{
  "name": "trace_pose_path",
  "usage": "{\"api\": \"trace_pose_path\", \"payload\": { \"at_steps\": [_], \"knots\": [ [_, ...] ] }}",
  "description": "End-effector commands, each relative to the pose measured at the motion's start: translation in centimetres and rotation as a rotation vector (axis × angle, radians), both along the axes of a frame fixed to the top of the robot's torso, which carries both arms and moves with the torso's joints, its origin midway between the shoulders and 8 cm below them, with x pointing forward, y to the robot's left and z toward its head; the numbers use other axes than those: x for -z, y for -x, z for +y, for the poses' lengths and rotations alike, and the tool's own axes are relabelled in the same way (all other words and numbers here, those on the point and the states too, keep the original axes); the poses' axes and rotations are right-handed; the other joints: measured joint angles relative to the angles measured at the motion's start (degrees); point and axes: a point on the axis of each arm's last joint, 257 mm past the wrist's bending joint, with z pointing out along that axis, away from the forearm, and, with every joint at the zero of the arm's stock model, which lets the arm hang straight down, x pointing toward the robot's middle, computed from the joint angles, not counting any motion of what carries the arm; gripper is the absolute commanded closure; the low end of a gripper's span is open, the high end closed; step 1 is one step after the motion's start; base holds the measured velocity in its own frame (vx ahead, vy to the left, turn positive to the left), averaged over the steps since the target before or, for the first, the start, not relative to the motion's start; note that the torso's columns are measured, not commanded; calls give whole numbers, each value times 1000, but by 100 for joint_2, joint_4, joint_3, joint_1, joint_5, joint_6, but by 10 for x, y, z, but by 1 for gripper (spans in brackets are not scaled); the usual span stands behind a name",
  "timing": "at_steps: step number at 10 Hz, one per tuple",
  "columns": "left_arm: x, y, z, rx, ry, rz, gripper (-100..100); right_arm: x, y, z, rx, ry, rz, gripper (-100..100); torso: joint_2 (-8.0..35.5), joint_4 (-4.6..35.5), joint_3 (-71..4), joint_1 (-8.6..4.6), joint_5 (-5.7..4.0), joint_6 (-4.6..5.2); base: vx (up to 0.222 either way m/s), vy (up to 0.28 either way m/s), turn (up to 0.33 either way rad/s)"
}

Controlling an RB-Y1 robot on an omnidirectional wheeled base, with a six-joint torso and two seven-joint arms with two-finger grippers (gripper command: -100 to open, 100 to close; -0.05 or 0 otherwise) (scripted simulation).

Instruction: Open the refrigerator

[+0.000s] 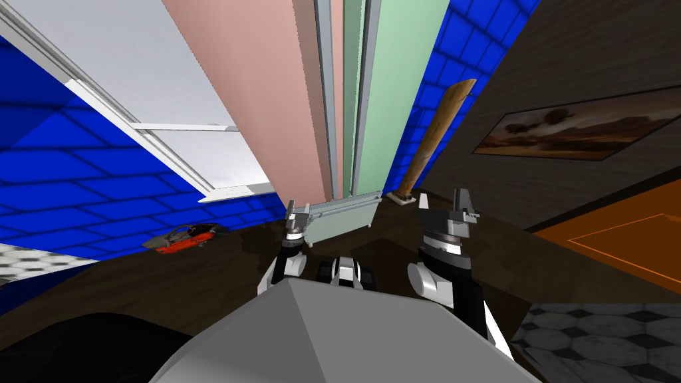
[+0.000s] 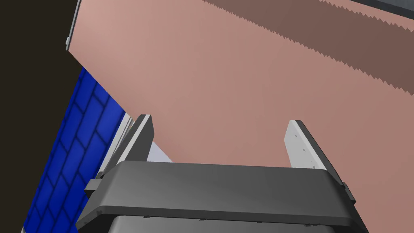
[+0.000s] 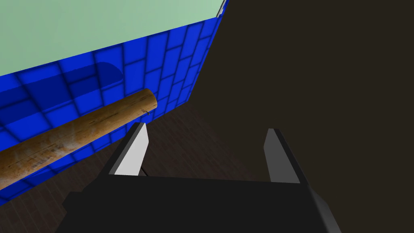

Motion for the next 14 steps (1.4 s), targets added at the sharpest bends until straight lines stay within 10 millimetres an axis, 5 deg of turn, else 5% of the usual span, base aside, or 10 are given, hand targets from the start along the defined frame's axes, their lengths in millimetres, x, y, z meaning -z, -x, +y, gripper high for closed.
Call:
{"api": "trace_pose_path", "payload": {
  "at_steps": [1, 14],
  "knots": [
    [24, -10, 0, 30, 46, 35, -100, 0, 0, 0, 0, 0, 0, 0, 0, 0, 0, 3, 1, 0, 110, -21, -48],
    [117, -38, 1, 116, 212, 171, -100, 0, 0, 0, 0, 0, 0, 0, -13, -4, -8, -6, -2, 0, 87, -29, -36]
  ]
}}
